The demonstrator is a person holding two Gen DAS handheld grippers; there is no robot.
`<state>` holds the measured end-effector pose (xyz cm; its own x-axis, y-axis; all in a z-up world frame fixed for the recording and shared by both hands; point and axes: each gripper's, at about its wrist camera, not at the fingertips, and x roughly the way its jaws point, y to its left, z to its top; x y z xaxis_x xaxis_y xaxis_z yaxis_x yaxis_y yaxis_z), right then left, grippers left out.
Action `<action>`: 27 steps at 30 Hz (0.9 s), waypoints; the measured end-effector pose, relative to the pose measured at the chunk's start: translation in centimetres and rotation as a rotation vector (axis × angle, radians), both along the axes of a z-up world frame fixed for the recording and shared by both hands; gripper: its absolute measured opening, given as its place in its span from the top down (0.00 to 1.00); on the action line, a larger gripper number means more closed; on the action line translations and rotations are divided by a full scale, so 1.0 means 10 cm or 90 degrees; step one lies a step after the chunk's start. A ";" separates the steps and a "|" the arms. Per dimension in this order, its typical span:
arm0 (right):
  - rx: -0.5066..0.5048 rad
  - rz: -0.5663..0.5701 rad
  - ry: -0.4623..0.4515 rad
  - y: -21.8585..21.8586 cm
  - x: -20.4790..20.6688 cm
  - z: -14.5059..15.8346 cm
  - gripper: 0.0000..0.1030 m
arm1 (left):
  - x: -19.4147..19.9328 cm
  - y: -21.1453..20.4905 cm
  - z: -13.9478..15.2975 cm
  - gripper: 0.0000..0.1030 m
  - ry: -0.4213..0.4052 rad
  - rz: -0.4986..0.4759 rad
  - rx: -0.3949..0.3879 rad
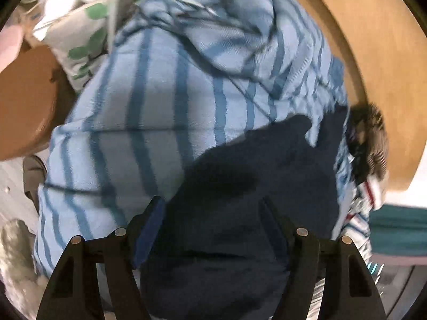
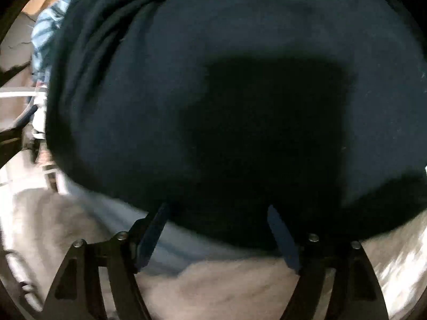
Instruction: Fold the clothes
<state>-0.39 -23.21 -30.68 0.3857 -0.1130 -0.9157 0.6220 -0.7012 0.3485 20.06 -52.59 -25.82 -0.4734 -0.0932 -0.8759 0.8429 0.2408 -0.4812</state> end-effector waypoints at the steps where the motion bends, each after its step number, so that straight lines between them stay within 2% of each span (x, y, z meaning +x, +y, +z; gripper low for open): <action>1: -0.019 -0.018 -0.024 0.00 -0.01 0.03 0.28 | -0.04 -0.02 -0.07 0.29 0.002 -0.007 0.013; 3: -0.043 -0.041 -0.036 -0.01 -0.03 0.10 0.30 | -0.12 -0.06 -0.20 0.30 0.006 -0.020 0.040; 6: -0.053 -0.039 -0.007 -0.02 -0.03 0.22 0.28 | -0.20 -0.03 -0.34 0.30 0.011 -0.044 0.058; 7: -0.053 -0.038 0.000 -0.02 -0.03 0.24 0.25 | -0.22 -0.02 -0.38 0.40 0.015 -0.052 0.062; 8: -0.051 -0.039 0.006 0.00 -0.03 0.26 0.24 | -0.16 0.00 -0.36 0.82 0.000 -0.035 0.053; 9: -0.050 -0.041 0.011 0.02 -0.04 0.28 0.24 | -0.10 0.03 -0.34 0.97 -0.014 -0.017 0.044; 11: -0.046 -0.049 0.016 0.07 -0.08 0.30 0.24 | 0.03 0.08 -0.30 0.96 -0.043 0.019 0.026; 13: -0.050 -0.080 0.018 0.16 -0.15 0.34 0.24 | 0.28 0.15 -0.19 0.96 -0.088 0.081 0.004; 14: -0.054 -0.096 0.020 0.20 -0.20 0.36 0.24 | 0.36 0.18 -0.15 0.96 -0.114 0.085 -0.003; 16: -0.068 -0.133 0.022 0.28 -0.31 0.42 0.24 | 0.42 0.20 -0.12 0.96 -0.117 0.074 0.003; 18: -0.081 -0.147 0.028 0.30 -0.38 0.48 0.24 | 0.48 0.23 -0.11 0.96 -0.097 0.090 0.019; 19: -0.086 -0.153 0.031 0.31 -0.41 0.51 0.24 | 0.54 0.27 -0.10 0.96 -0.079 0.122 0.031; 21: -0.101 -0.167 0.031 0.32 -0.46 0.58 0.24 | 0.63 0.36 -0.06 0.83 -0.048 0.184 0.053; 23: -0.116 -0.173 0.025 0.33 -0.47 0.65 0.24 | 0.65 0.45 -0.01 0.36 -0.031 0.219 0.059; 24: -0.122 -0.174 0.024 0.34 -0.47 0.68 0.24 | 0.65 0.48 0.06 0.28 -0.009 0.220 0.045; 27: -0.128 -0.163 0.033 0.38 -0.49 0.75 0.23 | 0.64 0.58 0.25 0.25 0.051 0.201 0.006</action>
<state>-5.33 -19.43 -23.17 0.2745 -0.3810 -0.8829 0.4553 -0.7572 0.4684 26.46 -46.81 -23.29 -0.4899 -0.2387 -0.8384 0.6850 0.4895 -0.5396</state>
